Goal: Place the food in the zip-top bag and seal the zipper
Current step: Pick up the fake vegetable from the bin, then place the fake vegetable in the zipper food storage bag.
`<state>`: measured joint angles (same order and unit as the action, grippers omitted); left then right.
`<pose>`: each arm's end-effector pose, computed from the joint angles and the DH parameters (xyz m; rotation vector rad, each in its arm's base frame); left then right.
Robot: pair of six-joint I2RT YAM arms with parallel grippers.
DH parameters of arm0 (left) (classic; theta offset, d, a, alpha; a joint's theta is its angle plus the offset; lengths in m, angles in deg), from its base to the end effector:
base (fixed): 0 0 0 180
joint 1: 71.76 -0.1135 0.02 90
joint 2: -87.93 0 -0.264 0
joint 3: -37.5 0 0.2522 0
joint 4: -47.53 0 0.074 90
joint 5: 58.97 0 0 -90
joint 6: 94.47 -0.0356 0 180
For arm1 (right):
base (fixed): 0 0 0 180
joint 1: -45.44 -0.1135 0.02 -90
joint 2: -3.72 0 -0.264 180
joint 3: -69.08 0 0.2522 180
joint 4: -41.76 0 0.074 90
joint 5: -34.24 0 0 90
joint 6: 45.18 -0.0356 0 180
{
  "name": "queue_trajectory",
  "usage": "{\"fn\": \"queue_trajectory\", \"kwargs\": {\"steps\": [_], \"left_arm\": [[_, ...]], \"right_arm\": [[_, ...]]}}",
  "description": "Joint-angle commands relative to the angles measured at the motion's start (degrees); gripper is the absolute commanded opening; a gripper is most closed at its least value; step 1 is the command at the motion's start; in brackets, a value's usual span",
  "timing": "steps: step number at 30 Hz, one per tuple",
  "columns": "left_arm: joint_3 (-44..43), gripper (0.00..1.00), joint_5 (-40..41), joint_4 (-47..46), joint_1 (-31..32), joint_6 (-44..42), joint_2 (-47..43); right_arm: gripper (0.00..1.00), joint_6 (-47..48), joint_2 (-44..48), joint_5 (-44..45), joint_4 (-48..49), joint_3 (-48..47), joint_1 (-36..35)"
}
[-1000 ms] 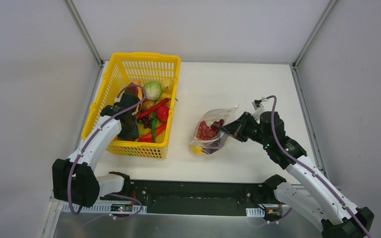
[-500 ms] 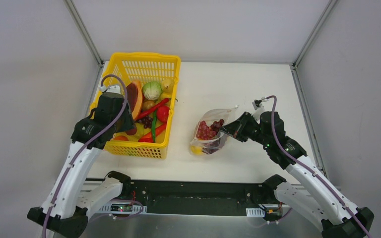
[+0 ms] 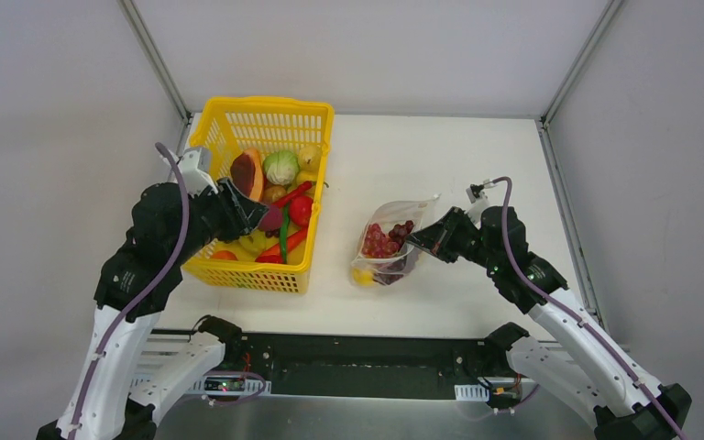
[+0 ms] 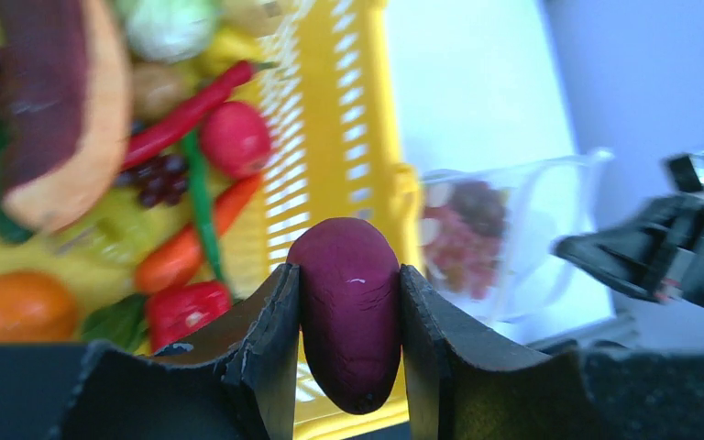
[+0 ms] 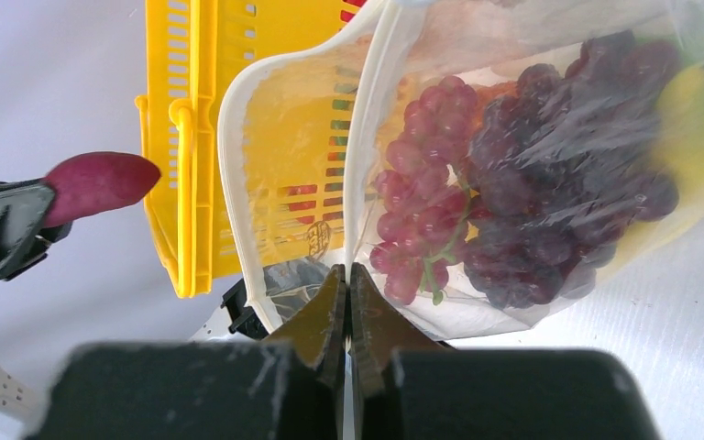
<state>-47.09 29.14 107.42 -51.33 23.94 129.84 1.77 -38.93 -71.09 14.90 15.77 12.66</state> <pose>0.1061 -0.0408 0.4284 -0.1102 1.9145 -0.6131 0.1443 0.1041 0.3088 -0.0223 2.0114 1.1358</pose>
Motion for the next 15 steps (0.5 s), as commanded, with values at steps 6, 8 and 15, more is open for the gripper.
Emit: {"fn": "queue_trajectory", "kwargs": {"steps": [6,8,15], "left_arm": [[5.5,0.0,-18.1,-34.1,8.9,12.2,1.7],[6.1,0.0,-17.3,-38.3,12.1,12.7,3.7],[4.6,0.0,-13.6,-45.6,22.9,10.7,13.0]], "right_arm": [[0.0,-0.6,1.6,-1.3,1.7,-3.4,0.0],[0.0,-0.8,1.9,-1.3,1.8,-3.5,-0.1],[0.0,-1.3,2.2,-1.1,1.9,-3.8,-0.1]]}}
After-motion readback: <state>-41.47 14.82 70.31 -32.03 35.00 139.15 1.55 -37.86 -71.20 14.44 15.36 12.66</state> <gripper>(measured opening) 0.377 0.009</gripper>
